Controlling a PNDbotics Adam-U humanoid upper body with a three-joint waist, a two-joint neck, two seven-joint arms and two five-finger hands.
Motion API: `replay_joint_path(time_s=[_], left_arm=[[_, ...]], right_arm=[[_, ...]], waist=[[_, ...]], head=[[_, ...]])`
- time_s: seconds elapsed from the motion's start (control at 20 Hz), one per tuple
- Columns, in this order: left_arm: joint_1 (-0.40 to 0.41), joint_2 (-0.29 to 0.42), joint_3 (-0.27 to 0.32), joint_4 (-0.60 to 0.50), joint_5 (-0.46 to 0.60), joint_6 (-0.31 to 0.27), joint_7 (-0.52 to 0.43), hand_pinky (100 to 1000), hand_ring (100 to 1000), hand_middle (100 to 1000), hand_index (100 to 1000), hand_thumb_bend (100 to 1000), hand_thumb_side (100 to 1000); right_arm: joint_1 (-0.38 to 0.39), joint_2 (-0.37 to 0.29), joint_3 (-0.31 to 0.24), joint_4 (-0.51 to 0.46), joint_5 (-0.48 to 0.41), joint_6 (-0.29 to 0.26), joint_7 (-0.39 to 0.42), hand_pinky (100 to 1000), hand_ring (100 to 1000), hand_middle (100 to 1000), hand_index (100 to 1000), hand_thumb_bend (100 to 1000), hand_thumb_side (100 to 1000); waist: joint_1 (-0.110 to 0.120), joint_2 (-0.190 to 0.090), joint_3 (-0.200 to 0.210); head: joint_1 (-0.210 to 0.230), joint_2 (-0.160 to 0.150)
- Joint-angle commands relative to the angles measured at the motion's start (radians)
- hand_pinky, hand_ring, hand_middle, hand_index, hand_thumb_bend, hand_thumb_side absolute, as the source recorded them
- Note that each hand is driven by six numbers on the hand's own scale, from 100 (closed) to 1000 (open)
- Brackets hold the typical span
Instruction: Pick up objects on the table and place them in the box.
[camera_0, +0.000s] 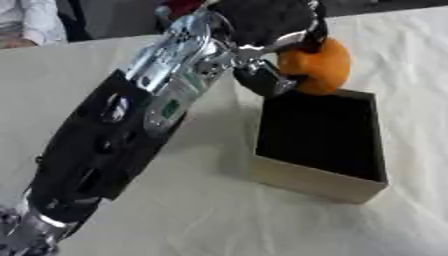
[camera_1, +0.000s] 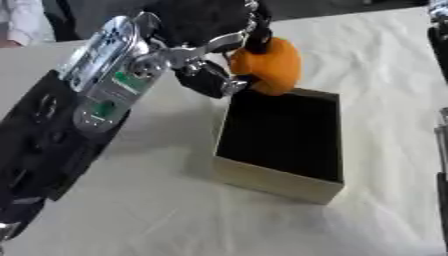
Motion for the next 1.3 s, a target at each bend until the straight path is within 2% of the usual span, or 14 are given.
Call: replay_joint_path(time_s=[0.05,0.6,0.8,1.3], left_arm=[[-0.014,-0.010,-0.002,-0.011,0.008,-0.005,0.000,199,452,455,484,100,100],[0.013,-0.046,-0.036,0.013,0.050,-0.004,-0.016,214,461,465,497,102,100],[0.023,-0.054,-0.045,0.038,0.062,-0.003,-0.026,229,468,472,507,131,100],[0.037,-0.064,-0.058,0.091,0.053,-0.010,-0.073,329,523,525,576,311,100]], right_arm=[[-0.011,-0.006,-0.003,-0.018,-0.007,0.001,-0.003,602,683,549,801,100,786],[-0.015,-0.002,-0.004,-0.018,-0.008,-0.001,-0.004,601,682,549,800,100,787],[-0.015,-0.002,-0.004,-0.018,-0.009,-0.002,-0.004,601,682,549,800,100,787],[-0.011,0.000,-0.007,-0.018,-0.010,-0.004,-0.006,600,681,548,800,100,788]], waist=[[-0.006,-0.015,-0.002],[-0.003,-0.007,-0.006],[-0.001,-0.005,-0.007],[0.002,-0.003,-0.009]], head=[[0.004,-0.003],[0.005,-0.005],[0.004,-0.007],[0.001,-0.010]])
